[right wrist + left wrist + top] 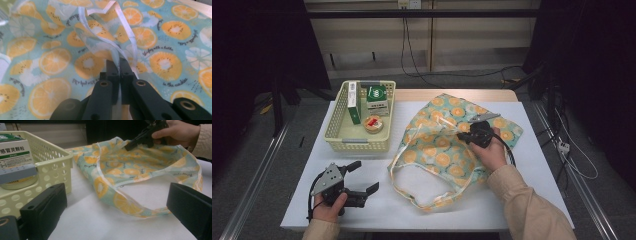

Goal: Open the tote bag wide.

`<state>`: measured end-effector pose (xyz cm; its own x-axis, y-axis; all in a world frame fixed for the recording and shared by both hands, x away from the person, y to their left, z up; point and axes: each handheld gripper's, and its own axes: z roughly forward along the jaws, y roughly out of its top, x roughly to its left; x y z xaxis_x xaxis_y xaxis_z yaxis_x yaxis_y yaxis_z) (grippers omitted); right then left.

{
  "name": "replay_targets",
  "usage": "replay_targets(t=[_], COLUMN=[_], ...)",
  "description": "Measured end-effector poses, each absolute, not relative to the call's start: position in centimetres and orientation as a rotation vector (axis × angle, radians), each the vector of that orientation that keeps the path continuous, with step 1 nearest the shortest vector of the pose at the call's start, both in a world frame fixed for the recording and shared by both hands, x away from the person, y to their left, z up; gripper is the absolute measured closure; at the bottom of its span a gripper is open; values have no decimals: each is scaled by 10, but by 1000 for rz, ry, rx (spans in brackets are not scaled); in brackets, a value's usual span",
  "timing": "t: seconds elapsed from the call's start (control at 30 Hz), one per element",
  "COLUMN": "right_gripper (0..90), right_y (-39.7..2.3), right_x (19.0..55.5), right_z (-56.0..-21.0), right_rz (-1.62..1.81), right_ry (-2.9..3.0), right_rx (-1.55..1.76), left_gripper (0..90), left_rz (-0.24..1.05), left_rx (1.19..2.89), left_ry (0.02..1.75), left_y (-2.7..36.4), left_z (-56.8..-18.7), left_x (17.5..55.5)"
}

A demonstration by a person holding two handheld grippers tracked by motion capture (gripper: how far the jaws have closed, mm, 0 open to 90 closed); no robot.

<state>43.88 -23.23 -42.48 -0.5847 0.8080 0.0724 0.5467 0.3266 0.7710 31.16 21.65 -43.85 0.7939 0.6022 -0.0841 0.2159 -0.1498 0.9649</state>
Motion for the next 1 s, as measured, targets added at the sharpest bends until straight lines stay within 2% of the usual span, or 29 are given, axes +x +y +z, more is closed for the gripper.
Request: replay_targets(t=[0.47, 1.0], right_gripper=[900, 900], right_y=[-238, -238], right_x=[447, 460], right_z=[-384, -356], right_rz=[1148, 1178], right_ry=[2226, 2197], right_rx=[1189, 1194], left_gripper=[27, 25], left_rz=[388, 377], left_rx=[1707, 1721], left_ry=[656, 652], left_y=[218, 211], left_z=[-436, -434], left_x=[312, 319])
